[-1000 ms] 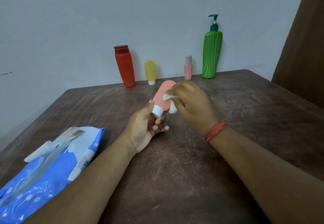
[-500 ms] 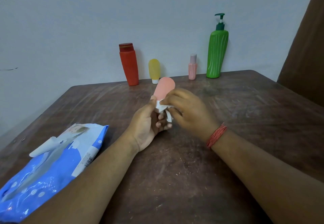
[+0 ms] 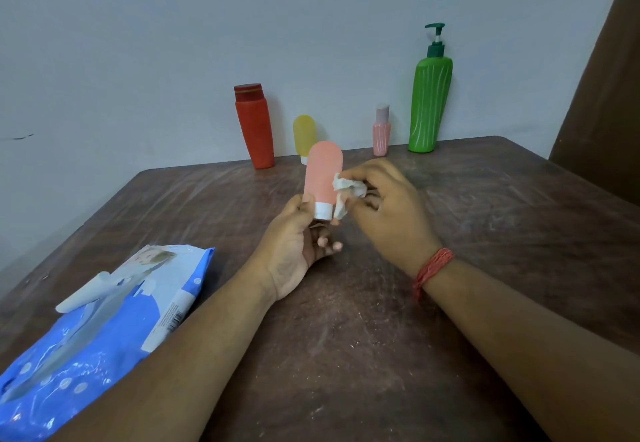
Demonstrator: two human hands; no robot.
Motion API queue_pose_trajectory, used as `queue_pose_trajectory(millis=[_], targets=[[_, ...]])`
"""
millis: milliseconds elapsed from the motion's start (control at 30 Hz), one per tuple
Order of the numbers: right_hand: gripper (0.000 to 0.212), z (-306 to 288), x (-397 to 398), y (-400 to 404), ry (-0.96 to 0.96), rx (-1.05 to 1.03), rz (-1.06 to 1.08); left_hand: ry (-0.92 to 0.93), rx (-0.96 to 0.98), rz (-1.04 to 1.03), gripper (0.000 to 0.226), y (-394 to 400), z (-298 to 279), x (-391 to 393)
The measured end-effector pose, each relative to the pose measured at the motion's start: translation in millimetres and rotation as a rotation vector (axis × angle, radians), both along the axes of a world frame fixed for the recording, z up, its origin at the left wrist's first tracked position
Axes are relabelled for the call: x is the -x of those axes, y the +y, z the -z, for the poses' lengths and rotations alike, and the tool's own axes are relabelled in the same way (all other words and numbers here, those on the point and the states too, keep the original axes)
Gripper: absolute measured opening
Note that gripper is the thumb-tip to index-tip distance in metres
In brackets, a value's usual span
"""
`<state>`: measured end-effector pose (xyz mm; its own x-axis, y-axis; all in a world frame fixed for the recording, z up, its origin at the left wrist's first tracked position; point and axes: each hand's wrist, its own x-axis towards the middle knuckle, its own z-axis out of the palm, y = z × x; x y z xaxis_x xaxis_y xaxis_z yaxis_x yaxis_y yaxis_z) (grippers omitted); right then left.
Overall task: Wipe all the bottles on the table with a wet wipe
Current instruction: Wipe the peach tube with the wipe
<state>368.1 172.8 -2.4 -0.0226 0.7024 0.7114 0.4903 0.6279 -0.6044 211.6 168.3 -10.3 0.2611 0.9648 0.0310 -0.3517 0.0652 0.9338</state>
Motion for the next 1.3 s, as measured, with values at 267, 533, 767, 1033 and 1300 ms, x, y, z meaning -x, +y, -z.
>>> queue_pose_trajectory(millis=[267,533,767,1033,1300], targets=[[0.024,2,7,-1,-0.353,-0.133,0.035,0.101,-0.029,-0.011,0.014,0,-1,-3],[0.011,4,-7,4,-0.303,-0.164,0.144,0.122,-0.075,0.003,0.028,-2,2,-2],[0.007,3,-13,9,-0.115,-0.064,0.231,0.168,-0.107,0.034,0.026,-3,1,-3],[0.009,-6,-11,10,0.155,0.050,0.260,0.378,-0.241,0.028,0.029,-2,5,-2],[0.014,-1,-9,5,-0.029,-0.005,0.162,0.372,-0.208,0.017,0.029,-1,6,0]])
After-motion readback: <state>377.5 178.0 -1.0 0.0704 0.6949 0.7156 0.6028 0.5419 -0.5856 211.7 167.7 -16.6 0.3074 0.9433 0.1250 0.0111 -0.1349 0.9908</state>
